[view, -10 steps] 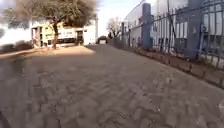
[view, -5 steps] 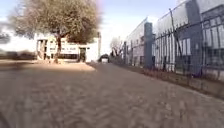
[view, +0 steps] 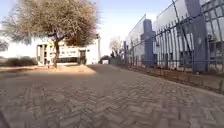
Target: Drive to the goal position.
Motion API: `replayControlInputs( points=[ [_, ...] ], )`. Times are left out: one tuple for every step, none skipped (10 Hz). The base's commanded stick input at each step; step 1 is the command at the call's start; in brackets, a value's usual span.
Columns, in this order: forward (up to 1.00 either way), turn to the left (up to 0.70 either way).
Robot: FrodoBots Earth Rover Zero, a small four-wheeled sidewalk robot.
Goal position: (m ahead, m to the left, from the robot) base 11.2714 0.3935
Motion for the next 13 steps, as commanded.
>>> replayControlInputs(
  points=[
    [1.00,0.00],
    [1.00,0.00],
    [1.00,0.00],
    [1.00,0.00],
    [1.00,0.00],
    [1.00,0.00],
    [1.00,0.00],
    [1.00,0.00],
    [1.00,0.00],
    [1.00,0.00],
    [1.00,0.00],
    [1.00,0.00],
    [1.00,0.00]
  ],
)
